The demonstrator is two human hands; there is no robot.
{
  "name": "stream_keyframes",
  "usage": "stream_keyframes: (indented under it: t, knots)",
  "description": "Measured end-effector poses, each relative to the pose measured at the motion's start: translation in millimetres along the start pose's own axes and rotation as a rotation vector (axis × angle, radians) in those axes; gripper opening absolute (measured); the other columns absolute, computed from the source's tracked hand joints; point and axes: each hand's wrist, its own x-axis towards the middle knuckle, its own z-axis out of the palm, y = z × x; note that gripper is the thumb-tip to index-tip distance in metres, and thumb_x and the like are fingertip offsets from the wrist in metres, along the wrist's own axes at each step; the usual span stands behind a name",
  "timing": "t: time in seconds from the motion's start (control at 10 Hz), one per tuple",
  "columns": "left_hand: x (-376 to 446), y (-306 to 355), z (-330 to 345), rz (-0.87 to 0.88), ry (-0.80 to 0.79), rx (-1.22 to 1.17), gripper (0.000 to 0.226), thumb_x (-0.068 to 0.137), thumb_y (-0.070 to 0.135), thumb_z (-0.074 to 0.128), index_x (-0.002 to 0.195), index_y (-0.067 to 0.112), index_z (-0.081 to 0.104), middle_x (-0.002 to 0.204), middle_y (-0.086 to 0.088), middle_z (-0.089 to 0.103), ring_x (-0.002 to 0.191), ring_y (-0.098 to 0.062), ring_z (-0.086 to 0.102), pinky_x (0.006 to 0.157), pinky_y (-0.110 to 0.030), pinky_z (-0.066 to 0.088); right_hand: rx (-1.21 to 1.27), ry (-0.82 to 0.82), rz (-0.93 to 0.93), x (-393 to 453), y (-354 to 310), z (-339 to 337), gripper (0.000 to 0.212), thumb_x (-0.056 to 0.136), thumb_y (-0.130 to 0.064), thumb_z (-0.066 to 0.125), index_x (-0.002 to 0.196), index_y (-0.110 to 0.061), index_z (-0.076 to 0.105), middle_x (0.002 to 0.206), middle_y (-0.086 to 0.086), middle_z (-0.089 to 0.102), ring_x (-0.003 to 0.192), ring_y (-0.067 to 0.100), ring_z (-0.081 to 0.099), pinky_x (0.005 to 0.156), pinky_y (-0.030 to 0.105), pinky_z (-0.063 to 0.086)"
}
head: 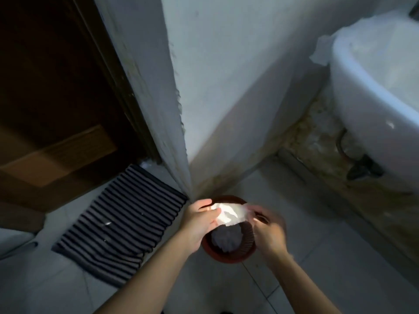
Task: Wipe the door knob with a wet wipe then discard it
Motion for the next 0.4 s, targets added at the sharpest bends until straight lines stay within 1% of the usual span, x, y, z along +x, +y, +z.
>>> stream_keyframes:
  t: [0.1,0.2,0.3,0.4]
  knots:
    - [18.2,-31.6,1.7,-0.026,0.073,0.163,0.057,0.083,-0.002,0.059,0.136,0.004,0.038,0.129,-0.014,0.049,0.099,-0.023,0.055,0.083,-0.033,0.05,-0.114,-0.119,0.063,13.1,37.4,-7.5,0.029,0.081,0.003,0.057,0.104,-0.01,0.068,0.105,0.005,0.069,0.093,0.015,0.062,0.081,0.017,0.049]
    - [21.8,-46.8,-7.3,0.003,0.038,0.34,0.05,0.082,0.006,0.062,0.129,0.01,0.047,0.13,-0.009,0.054,0.108,-0.021,0.056,0.098,-0.038,0.047,-0.251,-0.223,0.07,17.6,57.3,-14.7,0.023,0.08,0.004,0.053,0.096,-0.003,0.067,0.083,0.018,0.069,0.077,0.027,0.064,0.065,0.026,0.052]
    - [10.3,-35.6,-20.7,0.069,-0.038,0.476,0.035,0.082,0.011,0.061,0.116,0.019,0.057,0.12,-0.002,0.062,0.108,-0.015,0.058,0.1,-0.038,0.046,-0.274,-0.282,0.059,20.4,52.5,-9.1,0.023,0.078,0.002,0.056,0.094,-0.009,0.068,0.085,0.007,0.068,0.085,0.021,0.064,0.068,0.015,0.047]
    - [-0.2,-18.7,-30.3,0.156,-0.071,0.586,0.033,0.084,0.01,0.058,0.116,0.018,0.057,0.123,-0.004,0.062,0.104,-0.01,0.06,0.091,-0.024,0.047,-0.348,-0.412,0.048,21.8,28.9,3.5,0.029,0.082,-0.006,0.06,0.111,-0.008,0.062,0.105,0.006,0.066,0.097,0.016,0.06,0.084,0.022,0.045]
